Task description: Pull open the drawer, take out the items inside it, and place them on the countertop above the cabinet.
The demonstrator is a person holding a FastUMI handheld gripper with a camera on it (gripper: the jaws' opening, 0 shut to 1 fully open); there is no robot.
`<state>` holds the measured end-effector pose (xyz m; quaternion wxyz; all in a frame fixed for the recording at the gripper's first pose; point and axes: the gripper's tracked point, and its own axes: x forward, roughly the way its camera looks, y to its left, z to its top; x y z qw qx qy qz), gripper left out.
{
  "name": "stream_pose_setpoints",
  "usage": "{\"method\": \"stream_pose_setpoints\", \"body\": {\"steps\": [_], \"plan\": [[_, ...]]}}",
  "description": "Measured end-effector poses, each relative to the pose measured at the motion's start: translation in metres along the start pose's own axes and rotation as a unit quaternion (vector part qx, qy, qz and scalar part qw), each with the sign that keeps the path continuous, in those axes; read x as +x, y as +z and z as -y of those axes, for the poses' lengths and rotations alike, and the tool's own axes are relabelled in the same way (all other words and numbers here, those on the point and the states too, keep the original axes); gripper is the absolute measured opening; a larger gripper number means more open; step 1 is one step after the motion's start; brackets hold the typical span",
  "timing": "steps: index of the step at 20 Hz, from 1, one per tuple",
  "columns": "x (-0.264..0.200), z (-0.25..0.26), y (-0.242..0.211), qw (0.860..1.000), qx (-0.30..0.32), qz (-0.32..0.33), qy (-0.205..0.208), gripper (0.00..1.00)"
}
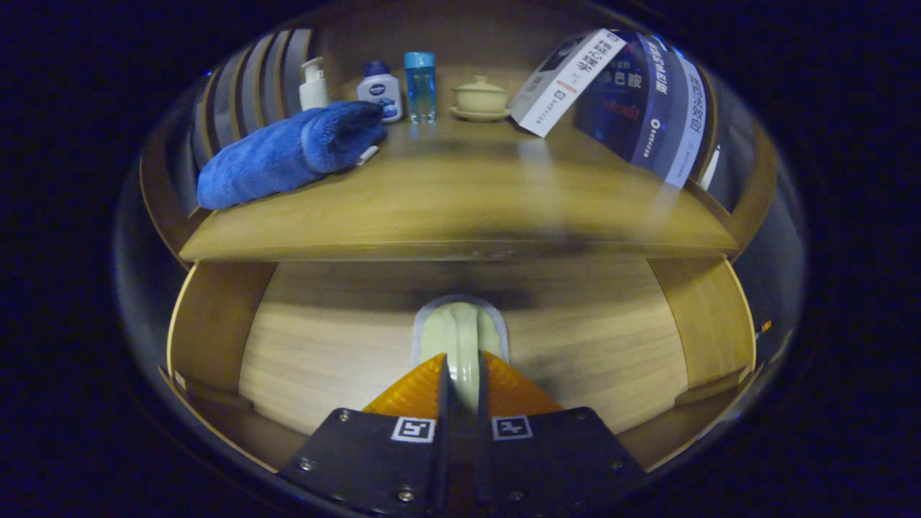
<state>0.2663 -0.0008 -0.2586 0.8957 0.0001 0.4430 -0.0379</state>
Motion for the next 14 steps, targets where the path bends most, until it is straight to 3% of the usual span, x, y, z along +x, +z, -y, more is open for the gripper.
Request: {"method": "stream_pose_setpoints", "body": {"steps": [5, 14], "plan": [[-0.031, 0.011, 0.000, 1.000, -0.007, 0.022, -0.020, 0.14], [-0.129, 0.034, 0.057, 0.986, 0.006, 0.159, -0.052, 0.14]]}}
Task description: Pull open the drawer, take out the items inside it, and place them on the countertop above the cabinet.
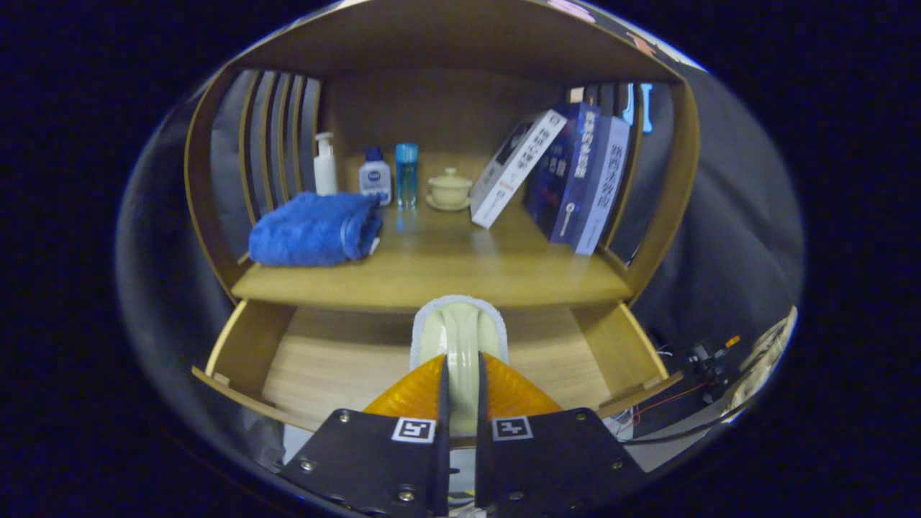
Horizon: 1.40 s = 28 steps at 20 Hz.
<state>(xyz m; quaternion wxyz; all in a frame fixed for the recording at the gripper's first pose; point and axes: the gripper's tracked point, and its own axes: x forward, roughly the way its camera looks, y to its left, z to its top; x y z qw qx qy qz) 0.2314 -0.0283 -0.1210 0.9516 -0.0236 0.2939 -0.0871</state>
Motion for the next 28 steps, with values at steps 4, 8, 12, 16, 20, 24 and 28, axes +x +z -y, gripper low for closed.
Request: {"method": "stream_pose_setpoints", "body": {"steps": [4, 8, 12, 16, 20, 24, 28], "plan": [[-0.005, 0.004, 0.045, 0.999, 0.012, 0.048, 0.004, 0.14], [0.022, 0.003, 0.072, 0.998, 0.006, 0.059, 0.010, 0.14], [0.058, 0.000, 0.088, 0.998, -0.001, 0.055, 0.017, 0.14], [0.089, -0.004, 0.087, 0.999, -0.018, 0.027, 0.019, 0.14], [0.110, -0.010, 0.082, 0.999, -0.020, 0.013, 0.028, 0.14], [0.118, -0.013, 0.087, 0.999, -0.012, 0.021, 0.033, 0.14], [0.123, -0.008, 0.084, 0.999, -0.014, 0.017, 0.030, 0.17]]}}
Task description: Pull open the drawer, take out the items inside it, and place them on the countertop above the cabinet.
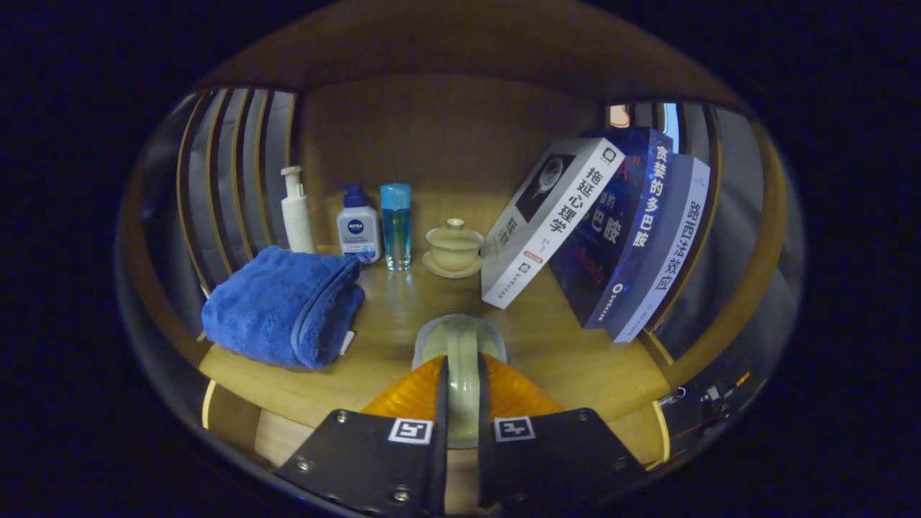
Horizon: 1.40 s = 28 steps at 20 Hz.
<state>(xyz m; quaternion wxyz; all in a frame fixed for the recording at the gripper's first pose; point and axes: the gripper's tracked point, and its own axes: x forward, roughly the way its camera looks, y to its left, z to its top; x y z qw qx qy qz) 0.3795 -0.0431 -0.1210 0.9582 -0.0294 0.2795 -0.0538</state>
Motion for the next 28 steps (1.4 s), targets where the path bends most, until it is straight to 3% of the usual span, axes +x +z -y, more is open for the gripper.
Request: {"method": "stream_pose_setpoints", "body": {"steps": [4, 6, 10, 13, 24, 28], "plan": [[-0.001, -0.002, 0.005, 1.000, -0.009, 0.017, 0.005, 0.24], [-0.009, -0.004, 0.014, 0.999, -0.001, 0.041, 0.008, 0.33], [-0.044, -0.008, 0.032, 0.995, 0.018, 0.100, 0.014, 0.36], [-0.077, -0.002, 0.029, 0.992, 0.020, 0.124, -0.003, 0.56], [-0.193, 0.020, -0.015, 0.982, 0.025, 0.184, -0.033, 0.56], [-0.223, 0.026, -0.007, 0.979, 0.060, 0.192, -0.042, 0.56]]}}
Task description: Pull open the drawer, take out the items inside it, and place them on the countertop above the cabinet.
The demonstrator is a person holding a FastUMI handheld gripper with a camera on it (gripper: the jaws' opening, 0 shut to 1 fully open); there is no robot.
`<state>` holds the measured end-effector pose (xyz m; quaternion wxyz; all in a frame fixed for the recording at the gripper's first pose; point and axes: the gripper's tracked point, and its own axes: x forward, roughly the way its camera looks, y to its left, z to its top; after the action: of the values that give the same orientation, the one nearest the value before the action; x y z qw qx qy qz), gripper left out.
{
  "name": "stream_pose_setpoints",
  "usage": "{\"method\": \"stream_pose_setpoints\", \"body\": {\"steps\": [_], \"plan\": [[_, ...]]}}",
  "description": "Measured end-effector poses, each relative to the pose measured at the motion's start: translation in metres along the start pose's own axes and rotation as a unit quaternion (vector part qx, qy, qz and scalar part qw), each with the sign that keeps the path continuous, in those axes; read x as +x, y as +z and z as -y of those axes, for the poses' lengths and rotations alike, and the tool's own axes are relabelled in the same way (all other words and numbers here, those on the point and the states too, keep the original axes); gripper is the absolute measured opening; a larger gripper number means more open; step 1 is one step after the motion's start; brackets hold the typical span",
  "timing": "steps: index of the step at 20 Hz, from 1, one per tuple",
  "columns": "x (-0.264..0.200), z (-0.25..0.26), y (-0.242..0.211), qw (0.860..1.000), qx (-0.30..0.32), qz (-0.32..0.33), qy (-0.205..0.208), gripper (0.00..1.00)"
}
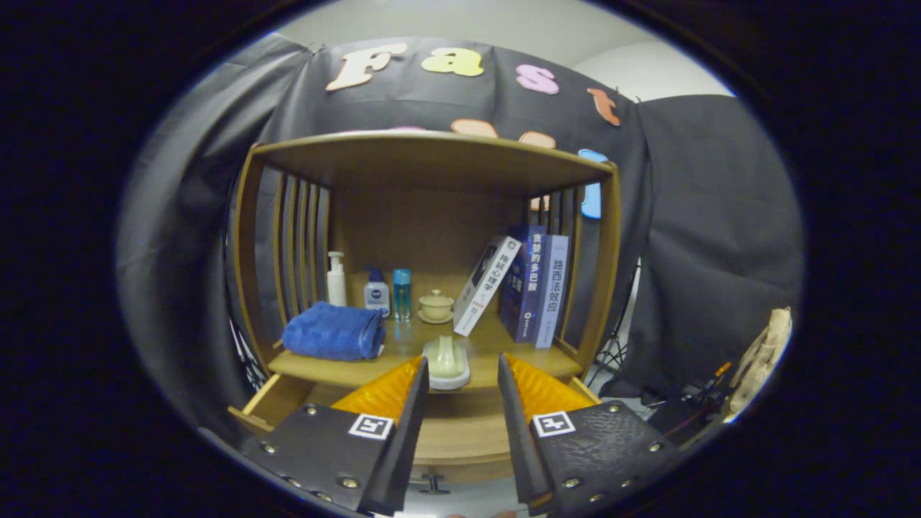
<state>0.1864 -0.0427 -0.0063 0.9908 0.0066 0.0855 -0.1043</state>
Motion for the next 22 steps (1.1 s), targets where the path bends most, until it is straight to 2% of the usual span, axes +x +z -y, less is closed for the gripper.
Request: {"method": "stream_pose_setpoints", "body": {"steps": [3, 7, 11, 12, 14, 19, 22], "plan": [[-0.008, 0.003, 0.009, 1.000, 0.022, 0.002, -0.007, 0.56], [-0.011, 0.010, 0.009, 1.000, 0.020, -0.006, -0.014, 0.56], [-0.013, 0.024, 0.017, 0.999, -0.001, 0.021, -0.038, 0.56], [-0.009, 0.030, 0.018, 0.998, -0.024, 0.035, -0.047, 0.56], [-0.018, 0.046, -0.004, 0.996, -0.045, 0.011, -0.076, 0.56], [-0.013, 0.027, -0.008, 0.998, -0.017, 0.034, -0.050, 0.56], [-0.024, 0.022, -0.026, 0.998, -0.014, 0.047, -0.044, 0.56]]}}
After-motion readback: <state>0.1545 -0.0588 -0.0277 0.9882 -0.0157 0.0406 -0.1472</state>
